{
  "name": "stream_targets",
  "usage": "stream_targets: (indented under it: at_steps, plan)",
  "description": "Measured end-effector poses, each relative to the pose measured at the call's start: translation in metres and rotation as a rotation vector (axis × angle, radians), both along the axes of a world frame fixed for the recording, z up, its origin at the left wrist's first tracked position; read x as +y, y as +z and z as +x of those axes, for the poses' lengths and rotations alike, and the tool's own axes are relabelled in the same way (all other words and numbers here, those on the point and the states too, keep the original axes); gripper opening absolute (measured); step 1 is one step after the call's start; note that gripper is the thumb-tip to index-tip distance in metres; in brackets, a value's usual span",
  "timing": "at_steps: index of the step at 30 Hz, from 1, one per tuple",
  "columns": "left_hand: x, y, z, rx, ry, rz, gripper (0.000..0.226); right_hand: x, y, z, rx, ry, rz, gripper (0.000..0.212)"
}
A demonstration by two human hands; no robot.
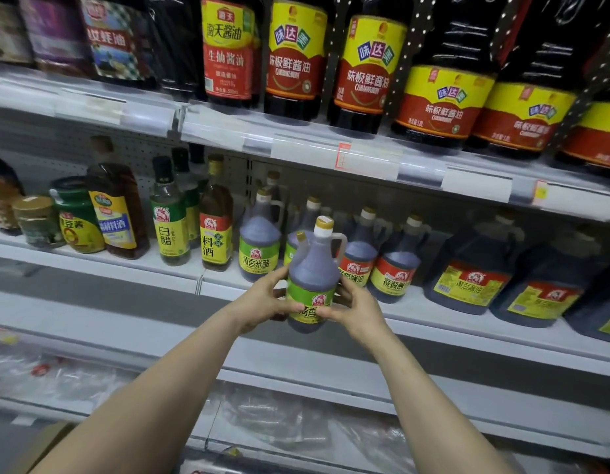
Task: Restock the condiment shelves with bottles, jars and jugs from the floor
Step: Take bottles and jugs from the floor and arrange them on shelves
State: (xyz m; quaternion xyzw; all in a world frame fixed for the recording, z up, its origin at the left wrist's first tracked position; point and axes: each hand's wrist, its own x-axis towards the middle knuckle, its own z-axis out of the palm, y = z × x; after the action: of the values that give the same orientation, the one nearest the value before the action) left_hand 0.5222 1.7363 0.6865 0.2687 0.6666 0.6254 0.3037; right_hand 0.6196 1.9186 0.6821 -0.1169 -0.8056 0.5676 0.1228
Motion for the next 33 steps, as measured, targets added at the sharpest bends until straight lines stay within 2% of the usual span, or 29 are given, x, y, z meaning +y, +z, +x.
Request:
stream_targets:
  at_steps: [5,11,18,22,28,33]
  plan:
    - [0.008,-0.006,-0.011,0.016,0.054,0.003,0.069,-0.006,-0.008,-0.018,0.052,-0.098,0.050,0.071]
    - [0.014,-0.019,-0.022,0.038,0.140,0.014,0.075,-0.003,-0.007,-0.038,0.023,-0.095,0.118,0.066]
    - [0.018,-0.015,-0.031,0.274,0.094,-0.048,0.089,-0.007,-0.011,-0.044,0.019,-0.143,0.233,0.072]
    - [0.025,-0.015,-0.035,0.372,0.169,-0.108,0.095,-0.009,-0.010,-0.047,0.035,-0.145,0.227,0.073]
    - [0.033,-0.016,-0.035,0.334,0.176,-0.137,0.096,-0.006,-0.009,-0.055,-0.006,-0.152,0.208,0.071]
    - [0.041,-0.017,-0.036,0.382,0.202,-0.173,0.092,-0.003,-0.009,-0.062,-0.034,-0.172,0.225,0.071]
